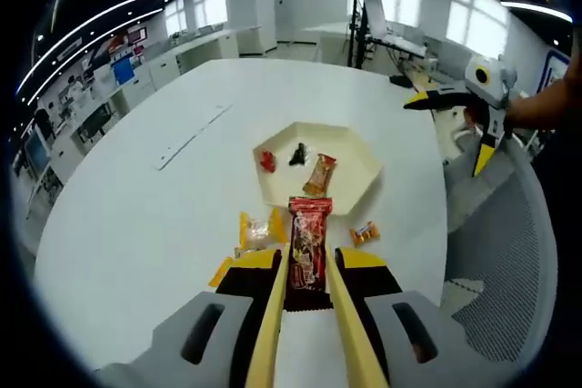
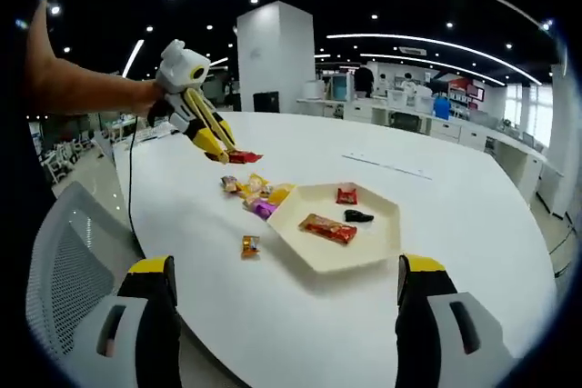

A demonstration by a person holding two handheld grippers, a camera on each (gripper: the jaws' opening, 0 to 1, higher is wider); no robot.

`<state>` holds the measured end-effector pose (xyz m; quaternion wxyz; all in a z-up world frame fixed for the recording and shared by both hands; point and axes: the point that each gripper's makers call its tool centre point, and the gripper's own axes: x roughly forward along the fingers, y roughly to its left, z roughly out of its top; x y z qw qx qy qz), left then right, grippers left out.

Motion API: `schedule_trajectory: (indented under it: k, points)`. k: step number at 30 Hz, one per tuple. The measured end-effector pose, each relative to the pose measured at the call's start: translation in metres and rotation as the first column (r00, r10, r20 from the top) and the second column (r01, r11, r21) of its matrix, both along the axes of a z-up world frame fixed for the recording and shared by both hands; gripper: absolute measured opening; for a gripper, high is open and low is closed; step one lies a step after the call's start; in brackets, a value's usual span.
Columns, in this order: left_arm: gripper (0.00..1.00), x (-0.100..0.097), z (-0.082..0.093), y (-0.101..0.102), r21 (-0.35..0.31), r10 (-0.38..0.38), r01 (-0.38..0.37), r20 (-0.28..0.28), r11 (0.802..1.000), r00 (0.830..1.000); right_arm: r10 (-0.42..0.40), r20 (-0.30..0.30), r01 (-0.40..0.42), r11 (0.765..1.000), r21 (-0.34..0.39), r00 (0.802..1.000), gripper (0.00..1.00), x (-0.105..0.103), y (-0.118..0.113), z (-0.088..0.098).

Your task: Place the target food into the container with the food tongs after gripping and lifting it, then release it inside without dropping or visibly crushing the food.

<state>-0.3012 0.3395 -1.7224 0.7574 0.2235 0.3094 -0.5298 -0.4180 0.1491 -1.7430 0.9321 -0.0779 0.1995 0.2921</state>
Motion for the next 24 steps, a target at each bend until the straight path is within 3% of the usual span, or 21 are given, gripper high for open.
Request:
schedule_trajectory:
  k: [9,24]
  points:
    - [0.19,0.009,0.012,-0.001,-0.014,-0.005,0.005,0.007,1.0,1.0,0.006,-0.012,-0.006,1.0,-0.007,1.0,1.0,-0.001,0.001,-0.003]
    - [0.19,0.014,0.027,-0.025,-0.028,-0.043,0.043,0.007,0.999,0.999,-0.001,-0.014,0.001,1.0,-0.005,1.0,1.0,0.0,0.0,-0.004]
